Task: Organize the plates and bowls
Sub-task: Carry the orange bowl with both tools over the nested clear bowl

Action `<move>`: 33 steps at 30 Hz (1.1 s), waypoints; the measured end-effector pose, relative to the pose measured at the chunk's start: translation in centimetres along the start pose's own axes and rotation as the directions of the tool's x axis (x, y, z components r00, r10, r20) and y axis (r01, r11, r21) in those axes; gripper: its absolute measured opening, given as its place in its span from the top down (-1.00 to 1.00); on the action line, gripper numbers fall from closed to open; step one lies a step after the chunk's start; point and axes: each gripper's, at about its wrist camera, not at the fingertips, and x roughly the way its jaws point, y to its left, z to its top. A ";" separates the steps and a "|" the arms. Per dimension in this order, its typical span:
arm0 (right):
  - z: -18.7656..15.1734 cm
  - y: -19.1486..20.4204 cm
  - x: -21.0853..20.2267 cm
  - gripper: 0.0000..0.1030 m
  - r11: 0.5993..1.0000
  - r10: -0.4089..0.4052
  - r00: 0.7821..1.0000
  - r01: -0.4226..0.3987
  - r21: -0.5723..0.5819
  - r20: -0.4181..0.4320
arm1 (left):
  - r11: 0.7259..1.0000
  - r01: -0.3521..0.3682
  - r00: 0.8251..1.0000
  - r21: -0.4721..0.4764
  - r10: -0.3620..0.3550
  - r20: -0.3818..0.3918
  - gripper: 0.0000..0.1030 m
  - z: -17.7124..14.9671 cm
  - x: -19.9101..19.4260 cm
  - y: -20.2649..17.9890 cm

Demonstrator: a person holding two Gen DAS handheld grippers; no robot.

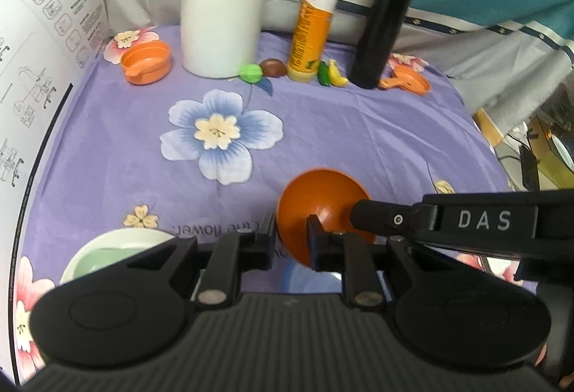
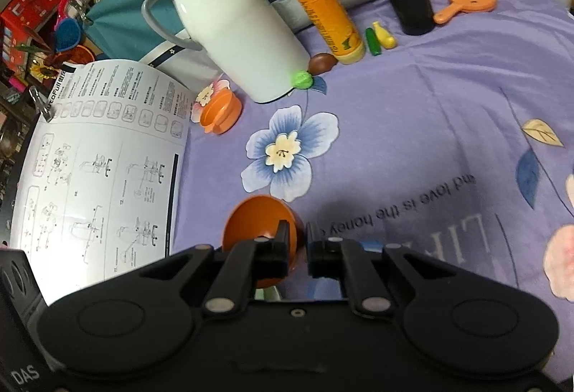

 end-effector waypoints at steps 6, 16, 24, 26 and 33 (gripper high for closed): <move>-1.5 -2.0 -1.3 0.81 1.000 -0.007 1.000 0.007 0.024 -0.003 | 1.000 0.012 1.000 0.021 -0.012 -0.027 0.67 -1.6 0.1 -1.3; -3.3 -3.9 -1.5 0.79 0.998 -0.034 0.999 0.036 0.052 -0.032 | 0.999 0.022 0.995 0.043 -0.017 -0.095 0.67 -3.6 1.7 -2.0; -4.0 -4.7 -0.4 0.78 0.997 -0.050 0.997 0.053 0.059 -0.057 | 0.999 0.023 0.991 0.044 -0.017 -0.129 0.67 -3.9 3.0 -2.1; -4.0 -4.7 -0.2 0.78 0.997 -0.054 0.997 0.058 0.056 -0.058 | 0.999 0.023 0.991 0.047 -0.016 -0.134 0.67 -3.9 3.3 -2.2; -4.0 -5.1 0.4 0.72 0.996 -0.071 0.995 0.075 0.058 -0.069 | 0.998 -0.010 0.992 0.058 0.017 -0.127 0.24 -3.8 3.5 -2.6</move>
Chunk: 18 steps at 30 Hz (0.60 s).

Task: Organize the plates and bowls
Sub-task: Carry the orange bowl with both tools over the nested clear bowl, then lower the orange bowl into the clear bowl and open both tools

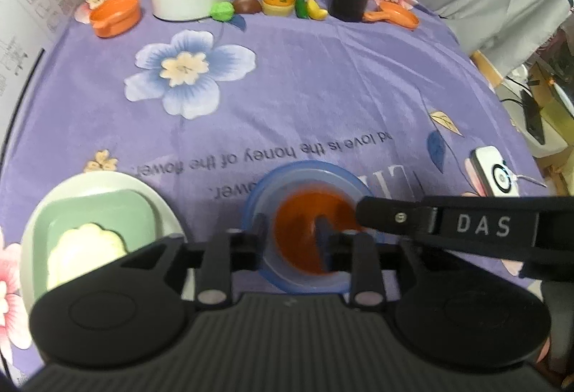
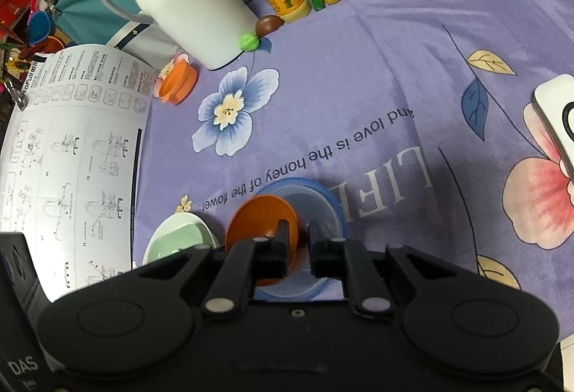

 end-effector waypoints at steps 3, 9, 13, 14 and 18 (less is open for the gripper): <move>0.1 -0.1 -0.5 0.48 1.000 -0.027 0.999 0.027 -0.004 0.027 | 0.999 -0.033 0.999 -0.020 0.034 0.036 -0.27 0.3 -0.8 0.6; 0.7 -1.0 -1.8 -0.87 0.996 -0.089 0.991 0.088 0.013 0.104 | 0.993 -0.058 0.992 -0.105 0.069 0.103 -1.00 0.3 -2.5 3.1; 0.4 -1.9 -1.8 -0.95 0.993 -0.113 0.988 0.109 0.037 0.108 | 0.988 -0.053 0.994 -0.145 0.066 0.084 -1.00 -0.2 -2.5 4.6; 0.3 -2.1 -1.7 -0.96 0.993 -0.117 0.988 0.113 0.042 0.103 | 0.987 -0.053 0.994 -0.151 0.066 0.082 -1.00 -0.4 -2.5 4.8; -0.5 -2.3 -1.5 -1.00 0.990 -0.137 0.986 0.133 0.047 0.094 | 0.986 -0.058 0.995 -0.157 0.070 0.075 -1.00 -1.1 -2.5 5.3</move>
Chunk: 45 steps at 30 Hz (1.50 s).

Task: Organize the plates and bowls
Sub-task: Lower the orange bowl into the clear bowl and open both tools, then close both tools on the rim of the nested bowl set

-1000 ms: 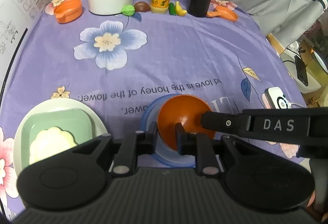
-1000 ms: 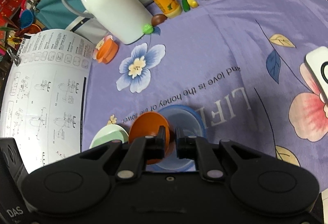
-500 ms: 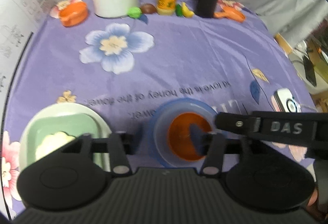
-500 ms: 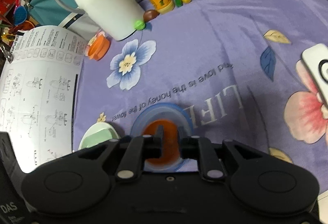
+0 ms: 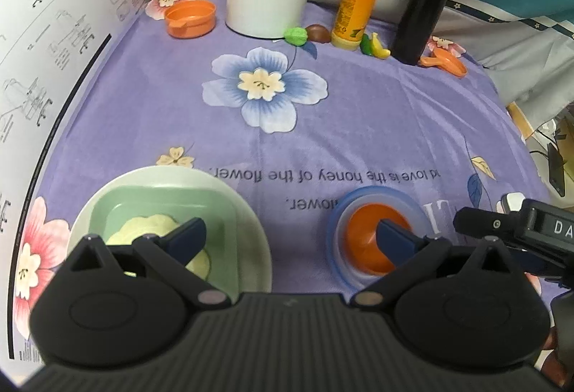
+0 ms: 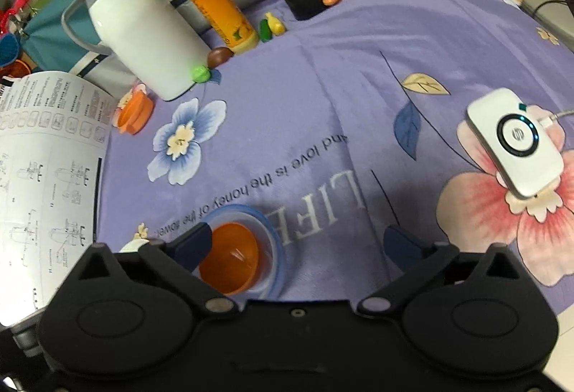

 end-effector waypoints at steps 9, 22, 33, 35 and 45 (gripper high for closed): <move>-0.8 -0.4 -0.4 -1.00 0.999 0.013 0.999 -0.012 0.036 -0.032 | 1.000 0.004 1.000 -0.015 -0.004 0.009 -1.00 -0.4 -0.5 0.5; -0.8 0.3 -0.1 -1.00 1.000 0.010 0.999 -0.010 0.006 -0.034 | 0.999 0.023 1.000 0.029 -0.023 0.014 -1.00 -0.8 0.0 -0.2; -0.4 1.0 1.1 -0.78 0.997 0.073 0.997 -0.073 -0.018 -0.036 | 0.994 0.044 0.999 0.095 -0.044 0.001 -0.83 -1.1 1.6 -1.9; -0.3 1.4 1.3 -0.68 0.996 0.082 0.996 -0.083 -0.034 -0.037 | 0.993 0.063 0.998 0.101 -0.063 -0.012 -0.71 -1.1 2.0 -2.3; -0.5 2.1 3.8 -0.09 0.994 0.082 0.990 -0.090 -0.066 -0.111 | 0.986 0.126 0.989 0.109 -0.116 -0.096 -0.18 -1.6 4.7 -3.2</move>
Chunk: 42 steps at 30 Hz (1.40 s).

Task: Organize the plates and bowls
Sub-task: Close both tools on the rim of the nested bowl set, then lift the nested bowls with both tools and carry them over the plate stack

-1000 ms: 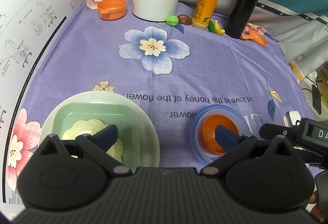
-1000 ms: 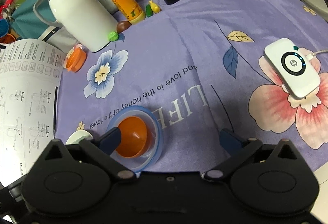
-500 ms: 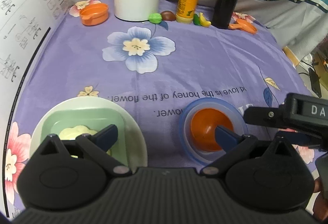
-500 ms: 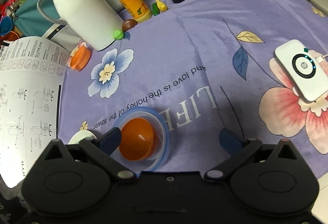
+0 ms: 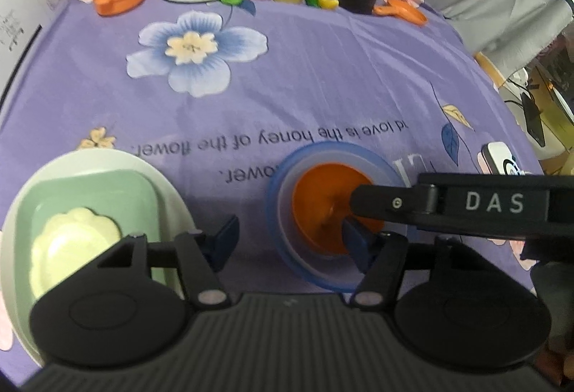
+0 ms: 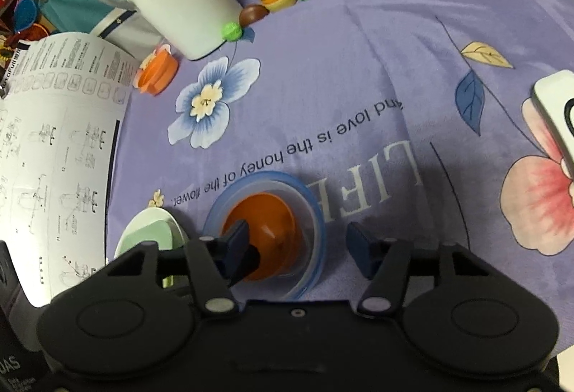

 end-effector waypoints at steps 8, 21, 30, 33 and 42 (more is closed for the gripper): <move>-0.1 0.3 0.7 0.49 0.999 -0.042 0.999 0.042 -0.030 0.008 | 1.000 0.014 1.000 -0.009 -0.014 -0.020 0.36 0.1 1.0 0.0; 0.1 1.0 0.6 0.55 0.998 -0.049 0.999 0.049 -0.025 -0.013 | 0.998 -0.002 1.000 -0.059 0.002 -0.015 0.39 0.5 -0.4 0.8; 0.5 5.2 -0.4 0.55 0.996 -0.021 1.000 0.020 -0.083 -0.006 | 0.994 -0.047 0.997 -0.100 0.052 0.052 0.39 1.0 -4.1 3.4; 0.6 7.4 -0.4 0.55 0.993 -0.002 1.000 0.001 -0.119 -0.011 | 0.991 -0.064 0.995 -0.117 0.073 0.075 0.39 0.9 -5.5 5.1; -0.4 14.2 1.4 0.55 0.976 0.045 0.996 -0.060 -0.208 -0.077 | 0.976 -0.113 0.987 -0.188 0.131 0.090 0.39 -0.5 -8.6 11.1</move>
